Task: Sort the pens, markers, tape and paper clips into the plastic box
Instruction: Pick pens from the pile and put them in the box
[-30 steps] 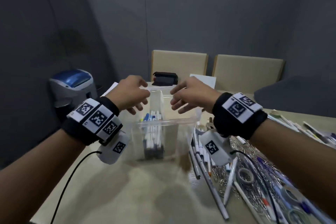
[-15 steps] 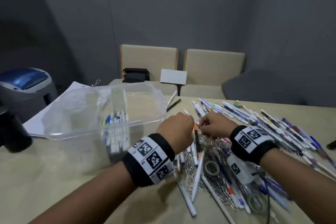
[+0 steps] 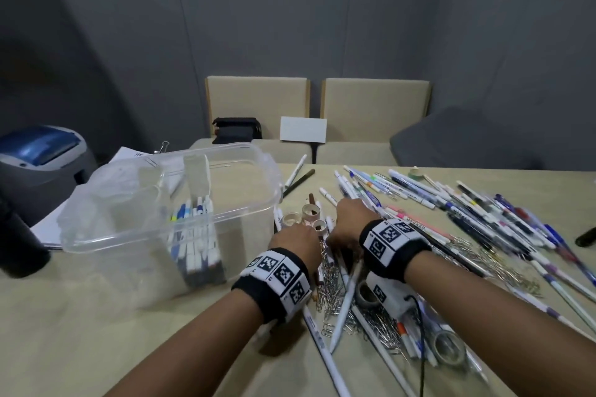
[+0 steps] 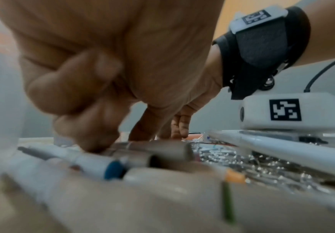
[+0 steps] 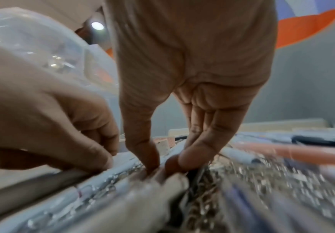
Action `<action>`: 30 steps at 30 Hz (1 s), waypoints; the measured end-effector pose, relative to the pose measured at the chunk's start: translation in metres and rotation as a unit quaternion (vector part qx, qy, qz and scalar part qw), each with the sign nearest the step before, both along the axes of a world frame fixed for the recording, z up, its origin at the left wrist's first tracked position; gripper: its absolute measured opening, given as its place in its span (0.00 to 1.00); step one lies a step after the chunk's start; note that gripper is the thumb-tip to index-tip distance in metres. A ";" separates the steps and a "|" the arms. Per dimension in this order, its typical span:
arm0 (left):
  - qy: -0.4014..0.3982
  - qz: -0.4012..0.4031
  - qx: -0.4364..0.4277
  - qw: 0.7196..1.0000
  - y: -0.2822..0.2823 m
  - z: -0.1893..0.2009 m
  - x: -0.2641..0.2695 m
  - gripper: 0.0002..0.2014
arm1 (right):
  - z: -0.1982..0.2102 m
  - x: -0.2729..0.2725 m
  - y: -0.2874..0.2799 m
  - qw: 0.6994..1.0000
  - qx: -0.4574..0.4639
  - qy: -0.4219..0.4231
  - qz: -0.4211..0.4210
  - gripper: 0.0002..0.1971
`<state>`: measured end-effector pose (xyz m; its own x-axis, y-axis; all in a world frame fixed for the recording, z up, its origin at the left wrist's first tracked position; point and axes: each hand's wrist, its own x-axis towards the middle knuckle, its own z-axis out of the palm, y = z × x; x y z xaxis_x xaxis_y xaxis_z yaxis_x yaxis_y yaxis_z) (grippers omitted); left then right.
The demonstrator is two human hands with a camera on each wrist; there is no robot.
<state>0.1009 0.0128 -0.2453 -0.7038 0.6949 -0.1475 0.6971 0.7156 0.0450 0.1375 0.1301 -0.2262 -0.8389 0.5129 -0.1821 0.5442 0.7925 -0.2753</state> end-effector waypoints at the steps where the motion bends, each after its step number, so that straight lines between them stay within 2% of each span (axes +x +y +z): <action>1: -0.006 0.004 0.002 1.000 0.000 0.000 0.000 0.13 | -0.001 0.000 0.003 1.000 -0.019 -0.003 -0.012 0.15; 6: -0.060 0.037 0.064 0.995 0.002 0.001 -0.002 0.14 | -0.003 0.003 0.020 0.976 -0.190 0.045 -0.098 0.10; 9: -0.075 0.043 0.099 0.991 0.000 0.006 -0.002 0.16 | 0.002 0.005 0.031 0.938 -0.294 0.106 -0.146 0.05; 12: -0.091 0.048 0.131 0.986 -0.002 0.011 -0.003 0.15 | 0.012 0.008 0.035 0.896 -0.375 0.156 -0.178 0.12; 14: -0.132 0.056 0.153 0.978 -0.001 0.012 -0.006 0.11 | 0.015 0.005 0.035 0.907 -0.350 0.152 -0.181 0.11; 17: -0.156 0.071 0.152 0.973 0.002 0.010 -0.008 0.12 | 0.011 -0.001 0.030 0.966 -0.202 0.086 -0.136 0.11; 19: -0.150 0.070 0.130 0.978 0.004 0.006 -0.006 0.11 | 0.008 -0.003 0.022 0.986 -0.124 0.044 -0.099 0.09; 22: -0.133 0.035 0.100 0.985 0.007 0.004 -0.004 0.17 | 0.005 -0.003 0.011 0.999 -0.022 -0.028 -0.022 0.20; 24: -0.111 0.007 0.076 0.991 0.010 0.002 -0.007 0.24 | 0.006 -0.003 0.008 0.999 0.006 -0.037 0.003 0.24; 26: -0.107 0.001 0.071 0.992 0.012 0.000 -0.010 0.27 | 0.008 -0.006 0.007 0.999 -0.004 -0.033 -0.006 0.24; 30: -0.138 0.039 0.092 0.985 0.015 -0.001 -0.015 0.16 | 0.008 -0.010 0.003 0.999 -0.028 -0.027 -0.022 0.27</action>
